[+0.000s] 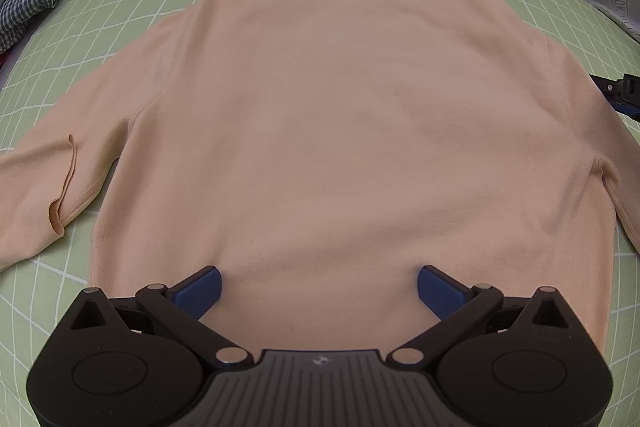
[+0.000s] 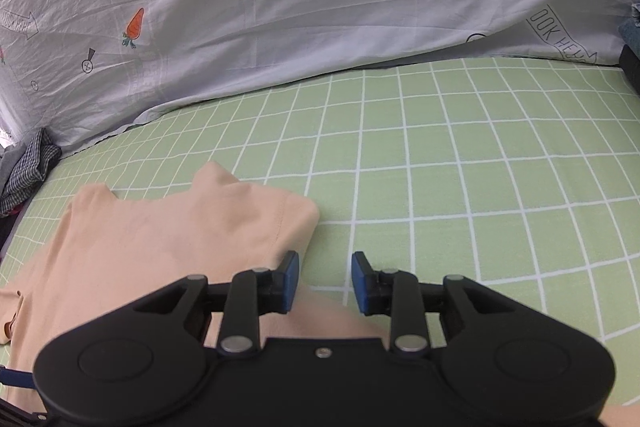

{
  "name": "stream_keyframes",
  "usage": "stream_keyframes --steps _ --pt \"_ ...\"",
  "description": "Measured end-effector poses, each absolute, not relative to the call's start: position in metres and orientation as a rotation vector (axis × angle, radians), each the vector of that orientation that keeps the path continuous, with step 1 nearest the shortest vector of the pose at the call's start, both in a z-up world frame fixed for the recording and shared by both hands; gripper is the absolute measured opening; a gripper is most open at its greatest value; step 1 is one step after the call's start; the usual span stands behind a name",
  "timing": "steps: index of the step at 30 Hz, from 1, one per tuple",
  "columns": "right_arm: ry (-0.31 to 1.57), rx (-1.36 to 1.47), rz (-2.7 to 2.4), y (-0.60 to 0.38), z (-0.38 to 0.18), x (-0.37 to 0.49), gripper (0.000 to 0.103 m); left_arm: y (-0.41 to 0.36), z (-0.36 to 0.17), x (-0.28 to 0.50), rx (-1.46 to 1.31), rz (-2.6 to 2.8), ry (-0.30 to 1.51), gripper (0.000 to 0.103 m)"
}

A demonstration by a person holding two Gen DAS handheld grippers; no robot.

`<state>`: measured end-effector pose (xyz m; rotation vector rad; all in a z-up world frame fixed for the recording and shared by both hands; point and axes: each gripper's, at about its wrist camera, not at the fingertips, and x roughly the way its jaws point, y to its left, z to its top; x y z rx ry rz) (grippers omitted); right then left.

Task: Fold clothes

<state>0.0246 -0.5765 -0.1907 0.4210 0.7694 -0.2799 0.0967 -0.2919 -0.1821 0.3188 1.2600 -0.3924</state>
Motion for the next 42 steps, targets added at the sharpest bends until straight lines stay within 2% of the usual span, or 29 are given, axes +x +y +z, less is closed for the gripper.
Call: stream_keyframes --steps 15,24,33,42 --pt "0.712 0.528 -0.164 -0.577 -0.177 0.023 0.030 -0.292 -0.185 0.096 0.317 -0.396 1.247 0.103" --pt "0.758 0.444 -0.073 -0.555 -0.181 0.024 0.028 -0.303 -0.190 0.101 0.317 -0.396 1.242 0.103" --pt "0.661 0.610 -0.217 -0.596 -0.175 0.015 0.028 -0.303 -0.193 0.101 0.320 -0.402 1.238 0.103" --pt "0.738 0.512 -0.129 -0.580 -0.182 0.017 0.026 -0.304 -0.195 0.099 0.319 -0.402 1.234 0.103"
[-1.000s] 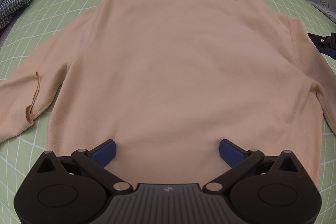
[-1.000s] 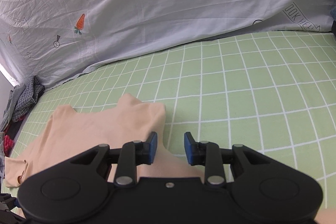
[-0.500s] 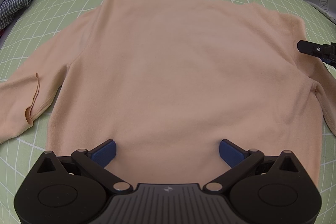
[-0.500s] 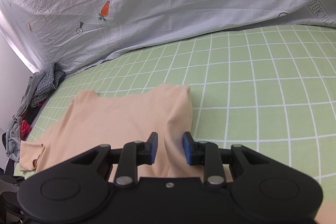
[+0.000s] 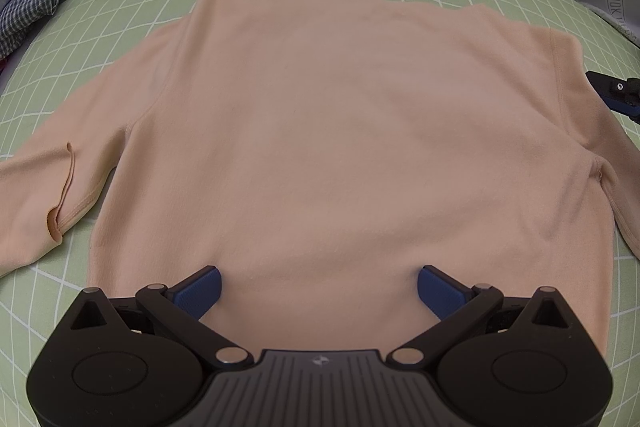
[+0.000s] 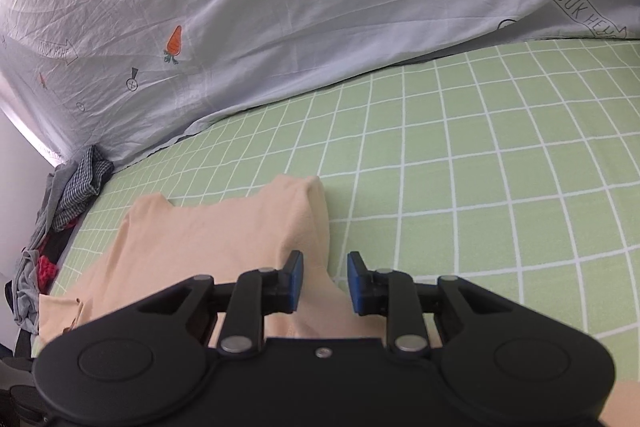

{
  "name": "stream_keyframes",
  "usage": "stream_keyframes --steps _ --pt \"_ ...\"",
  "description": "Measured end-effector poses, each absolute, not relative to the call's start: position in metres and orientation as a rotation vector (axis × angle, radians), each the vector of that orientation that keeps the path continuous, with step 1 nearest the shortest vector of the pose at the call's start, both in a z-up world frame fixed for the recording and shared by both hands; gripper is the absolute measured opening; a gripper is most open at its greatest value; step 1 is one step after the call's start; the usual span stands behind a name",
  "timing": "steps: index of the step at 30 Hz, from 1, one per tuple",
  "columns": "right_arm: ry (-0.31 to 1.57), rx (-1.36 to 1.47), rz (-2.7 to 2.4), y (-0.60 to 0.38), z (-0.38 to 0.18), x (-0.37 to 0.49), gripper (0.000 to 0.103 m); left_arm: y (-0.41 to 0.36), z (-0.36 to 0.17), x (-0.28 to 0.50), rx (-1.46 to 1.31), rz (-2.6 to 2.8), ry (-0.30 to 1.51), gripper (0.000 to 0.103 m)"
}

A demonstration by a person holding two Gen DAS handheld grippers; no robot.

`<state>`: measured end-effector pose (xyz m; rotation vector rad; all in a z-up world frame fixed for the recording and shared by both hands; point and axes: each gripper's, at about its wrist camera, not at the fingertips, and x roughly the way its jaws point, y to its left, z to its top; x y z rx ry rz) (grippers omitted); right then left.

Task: Fold clothes

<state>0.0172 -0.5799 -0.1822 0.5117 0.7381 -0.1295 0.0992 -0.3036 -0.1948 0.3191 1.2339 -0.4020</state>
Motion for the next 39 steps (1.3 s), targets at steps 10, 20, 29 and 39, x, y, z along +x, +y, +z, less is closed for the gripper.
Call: stream_keyframes --steps 10,20,29,39 --pt "0.826 0.324 -0.057 -0.556 -0.190 0.031 0.019 -0.304 -0.197 0.097 0.317 -0.400 1.232 0.103" --pt "0.756 0.233 -0.240 -0.573 -0.173 0.023 0.004 -0.302 -0.197 0.093 0.317 -0.401 1.231 0.103" --pt "0.790 0.153 -0.372 -0.582 -0.180 0.024 0.014 -0.301 -0.194 0.092 0.318 -0.403 1.230 0.103" --pt "0.757 0.268 -0.780 -0.626 -0.181 -0.101 0.042 -0.300 -0.195 0.092 0.317 -0.401 1.231 0.103"
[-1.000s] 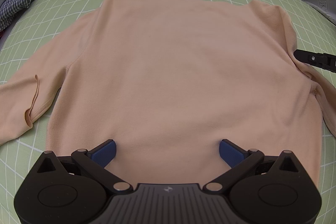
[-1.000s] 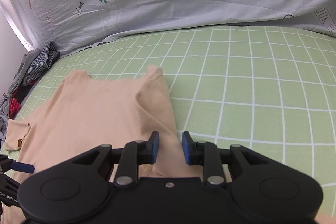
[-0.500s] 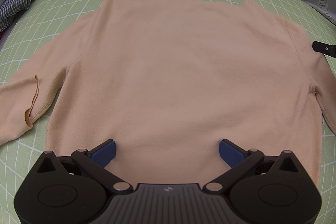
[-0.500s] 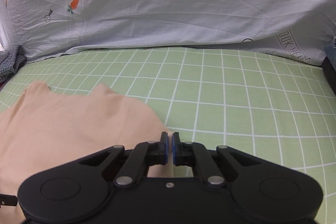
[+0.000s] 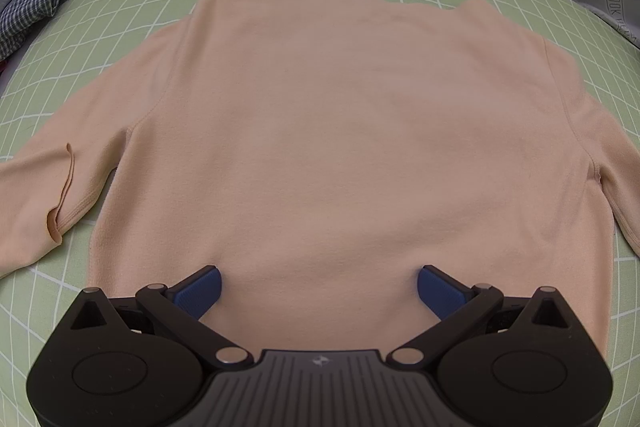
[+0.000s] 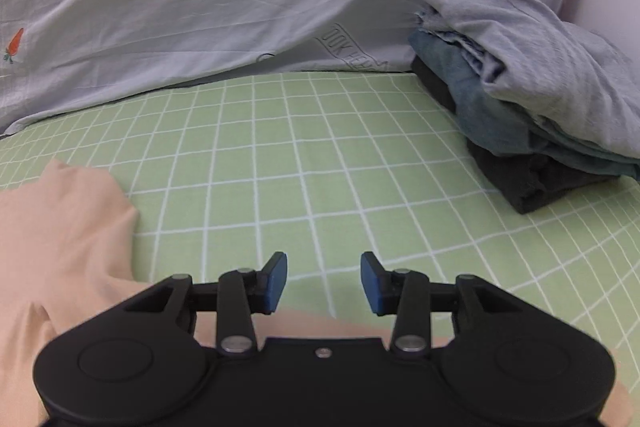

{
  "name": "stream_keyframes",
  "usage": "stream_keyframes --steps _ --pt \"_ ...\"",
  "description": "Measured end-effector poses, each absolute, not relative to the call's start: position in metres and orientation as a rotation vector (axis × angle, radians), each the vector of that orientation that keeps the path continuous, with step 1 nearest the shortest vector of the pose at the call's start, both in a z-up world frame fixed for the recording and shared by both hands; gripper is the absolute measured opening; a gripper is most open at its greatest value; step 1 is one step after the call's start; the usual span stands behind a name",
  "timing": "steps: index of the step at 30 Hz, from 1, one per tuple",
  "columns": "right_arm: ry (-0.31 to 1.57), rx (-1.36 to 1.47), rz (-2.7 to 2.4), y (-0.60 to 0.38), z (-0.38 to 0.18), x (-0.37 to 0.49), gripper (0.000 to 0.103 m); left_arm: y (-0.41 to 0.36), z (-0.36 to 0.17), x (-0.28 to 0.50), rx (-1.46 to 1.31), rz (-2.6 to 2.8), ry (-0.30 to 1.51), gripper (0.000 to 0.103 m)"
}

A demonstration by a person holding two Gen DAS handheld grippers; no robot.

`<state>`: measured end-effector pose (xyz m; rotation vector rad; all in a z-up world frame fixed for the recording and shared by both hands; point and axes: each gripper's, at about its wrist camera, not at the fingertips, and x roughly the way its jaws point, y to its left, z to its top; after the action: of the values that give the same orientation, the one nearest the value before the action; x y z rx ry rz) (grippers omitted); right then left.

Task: Fold clothes

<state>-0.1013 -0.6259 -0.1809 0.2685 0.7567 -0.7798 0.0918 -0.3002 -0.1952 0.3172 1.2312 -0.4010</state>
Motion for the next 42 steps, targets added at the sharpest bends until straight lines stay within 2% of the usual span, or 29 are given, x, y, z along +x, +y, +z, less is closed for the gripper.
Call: stream_keyframes --steps 8,14,15,16,17,21,24,29,30,31,33,36,37,39,42 --pt "0.757 0.354 -1.089 -0.650 -0.185 -0.213 0.048 -0.304 -0.193 0.094 0.313 -0.383 1.258 0.103" --pt "0.699 0.470 -1.236 -0.669 -0.189 -0.264 0.059 -0.307 -0.191 0.096 0.302 -0.357 1.286 0.103" --pt "0.680 0.513 -1.235 -0.672 -0.189 -0.271 0.053 -0.307 -0.190 0.097 0.299 -0.352 1.291 0.103" --pt "0.650 0.561 -1.192 -0.674 -0.188 -0.276 0.025 -0.308 -0.190 0.097 0.295 -0.345 1.296 0.103" --pt "0.649 0.579 -1.167 -0.674 -0.186 -0.277 0.007 -0.308 -0.190 0.096 0.292 -0.339 1.300 0.103" --pt "0.704 0.466 -1.185 -0.658 -0.173 -0.274 0.004 -0.308 -0.189 0.096 0.274 -0.312 1.313 0.103" --pt "0.745 0.493 -1.255 -0.649 -0.176 -0.288 0.004 -0.308 -0.187 0.095 0.263 -0.298 1.317 0.103" --pt "0.792 0.435 -1.298 -0.637 -0.183 -0.295 0.008 -0.307 -0.188 0.085 0.259 -0.293 1.318 0.103" --pt "0.801 0.422 -1.300 -0.637 -0.183 -0.293 0.012 -0.306 -0.187 0.088 0.259 -0.293 1.319 0.103" --pt "0.801 0.424 -1.309 -0.637 -0.182 -0.292 0.024 -0.306 -0.187 0.087 0.259 -0.293 1.319 0.103" --pt "0.806 0.421 -1.331 -0.638 -0.179 -0.290 0.038 -0.305 -0.186 0.085 0.261 -0.295 1.321 0.103" --pt "0.794 0.389 -1.343 -0.633 -0.170 -0.284 0.053 -0.303 -0.182 0.085 0.271 -0.287 1.333 0.103" --pt "0.782 0.370 -1.343 -0.628 -0.166 -0.280 0.066 -0.301 -0.180 0.083 0.279 -0.276 1.333 0.102" --pt "0.759 0.331 -1.343 -0.618 -0.157 -0.273 0.086 -0.294 -0.172 0.073 0.300 -0.269 1.304 0.101" --pt "0.736 0.301 -1.252 -0.601 -0.145 -0.253 0.098 -0.274 -0.155 0.059 0.290 -0.269 1.238 0.101"
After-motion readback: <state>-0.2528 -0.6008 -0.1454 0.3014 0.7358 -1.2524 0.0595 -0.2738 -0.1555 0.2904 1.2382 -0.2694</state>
